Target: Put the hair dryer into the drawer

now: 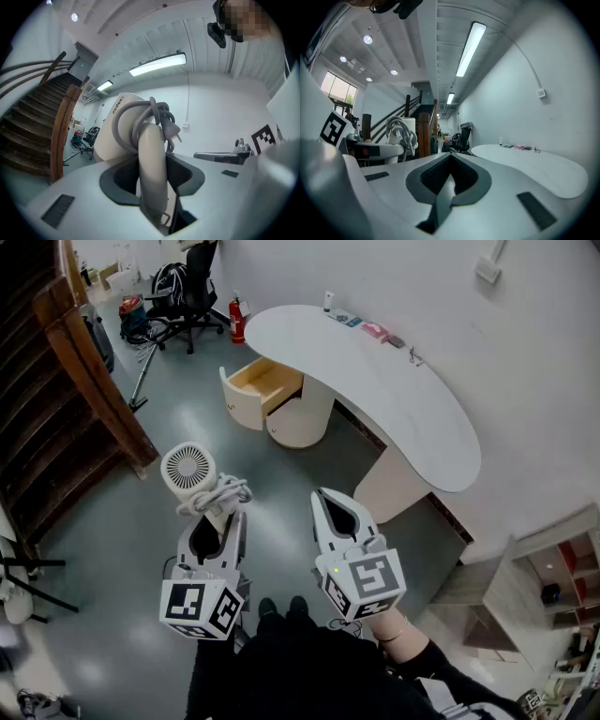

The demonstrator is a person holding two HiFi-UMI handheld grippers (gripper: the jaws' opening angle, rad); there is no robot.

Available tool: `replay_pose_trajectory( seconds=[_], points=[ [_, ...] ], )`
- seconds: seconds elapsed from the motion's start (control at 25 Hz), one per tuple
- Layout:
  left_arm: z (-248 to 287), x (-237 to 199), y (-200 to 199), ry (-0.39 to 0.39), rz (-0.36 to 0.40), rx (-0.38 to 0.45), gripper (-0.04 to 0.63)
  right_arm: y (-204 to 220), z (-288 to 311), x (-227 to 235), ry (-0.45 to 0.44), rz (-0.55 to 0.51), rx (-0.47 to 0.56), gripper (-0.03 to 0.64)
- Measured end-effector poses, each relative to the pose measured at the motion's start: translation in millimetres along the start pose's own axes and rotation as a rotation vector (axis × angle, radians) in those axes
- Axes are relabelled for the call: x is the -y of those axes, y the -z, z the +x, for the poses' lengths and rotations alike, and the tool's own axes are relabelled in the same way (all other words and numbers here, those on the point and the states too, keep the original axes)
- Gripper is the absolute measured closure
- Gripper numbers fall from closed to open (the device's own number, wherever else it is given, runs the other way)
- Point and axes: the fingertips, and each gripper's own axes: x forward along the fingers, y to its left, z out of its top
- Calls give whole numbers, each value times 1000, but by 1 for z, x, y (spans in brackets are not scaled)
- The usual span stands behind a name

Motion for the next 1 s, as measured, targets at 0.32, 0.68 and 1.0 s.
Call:
replay_pose_trajectory(
  seconds=[0.32, 0.68, 1.0],
  points=[
    [0, 1, 1, -11, -13, -14, 430, 5, 2, -1, -1, -10, 3, 616],
    [1, -4, 3, -17, -15, -14, 430, 12, 7, 1, -7, -8, -6, 615],
    [-5, -29, 0, -14, -22, -14, 430, 19, 22, -10, 14, -17, -29, 615]
  ],
)
